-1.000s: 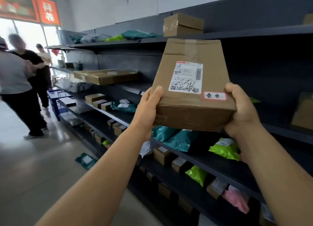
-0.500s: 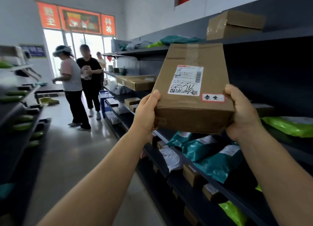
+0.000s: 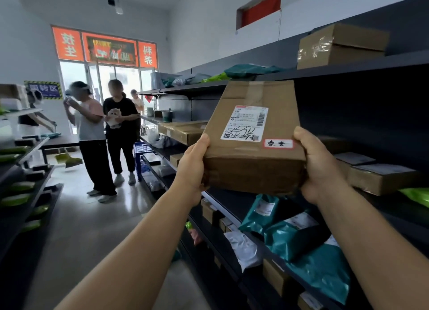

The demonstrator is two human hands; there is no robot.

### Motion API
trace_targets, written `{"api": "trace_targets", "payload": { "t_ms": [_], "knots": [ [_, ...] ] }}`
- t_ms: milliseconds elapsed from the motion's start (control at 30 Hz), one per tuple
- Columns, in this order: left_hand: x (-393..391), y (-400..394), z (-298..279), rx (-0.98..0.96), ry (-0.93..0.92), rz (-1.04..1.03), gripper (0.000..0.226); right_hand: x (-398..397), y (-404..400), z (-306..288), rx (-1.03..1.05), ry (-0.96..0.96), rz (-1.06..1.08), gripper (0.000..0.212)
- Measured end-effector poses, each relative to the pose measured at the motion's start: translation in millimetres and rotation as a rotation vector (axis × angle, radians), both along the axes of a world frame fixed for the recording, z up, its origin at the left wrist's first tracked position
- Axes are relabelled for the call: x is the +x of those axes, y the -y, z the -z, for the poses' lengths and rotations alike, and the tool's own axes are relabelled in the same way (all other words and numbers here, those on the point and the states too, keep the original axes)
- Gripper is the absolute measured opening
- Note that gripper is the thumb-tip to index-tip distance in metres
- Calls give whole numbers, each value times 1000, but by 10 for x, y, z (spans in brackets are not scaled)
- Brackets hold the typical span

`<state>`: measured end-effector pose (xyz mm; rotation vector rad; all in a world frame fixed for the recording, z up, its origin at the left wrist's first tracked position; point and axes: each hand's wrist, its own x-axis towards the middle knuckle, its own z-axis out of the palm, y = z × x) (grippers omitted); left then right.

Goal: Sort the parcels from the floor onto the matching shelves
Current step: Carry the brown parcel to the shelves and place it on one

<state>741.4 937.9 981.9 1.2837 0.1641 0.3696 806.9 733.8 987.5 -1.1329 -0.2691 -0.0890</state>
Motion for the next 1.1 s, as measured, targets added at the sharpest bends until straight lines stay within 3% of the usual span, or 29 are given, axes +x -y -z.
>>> {"api": "trace_targets", "payload": {
  "t_ms": [100, 267, 333, 467, 567, 633, 700, 900, 1000, 1100],
  "knots": [
    [397, -348, 59, -21, -12, 14, 50, 321, -355, 76, 26, -17, 45, 61],
    [1110, -1141, 35, -40, -50, 41, 40, 891, -1251, 127, 8, -112, 109, 69],
    [1418, -1486, 6, -42, -89, 61, 27, 1133, -1642, 97, 9, -163, 156, 59],
    [1955, -2010, -100, -26, -144, 59, 22, 1469, -2237, 60, 58, -165, 213, 45],
    [2302, -2224, -99, -41, -193, 79, 35, 1686, -2526, 62, 35, -169, 290, 61],
    [2477, -2248, -86, -52, -214, 116, 41, 1860, -2583, 82, -10, -190, 375, 79],
    [2695, -2236, -58, -64, -226, 158, 45, 2013, -2586, 78, -57, -171, 458, 80],
    [3399, -1897, -13, -21, -249, 342, 44, 2509, -2216, 40, -76, -153, 736, 36],
    [3767, -1638, -45, 39, -263, 415, 35, 2761, -1974, 22, -102, -188, 867, 36],
    [4122, -1348, -35, 86, -256, 516, 40, 2967, -1683, 7, -151, -236, 969, 32]
  ]
}}
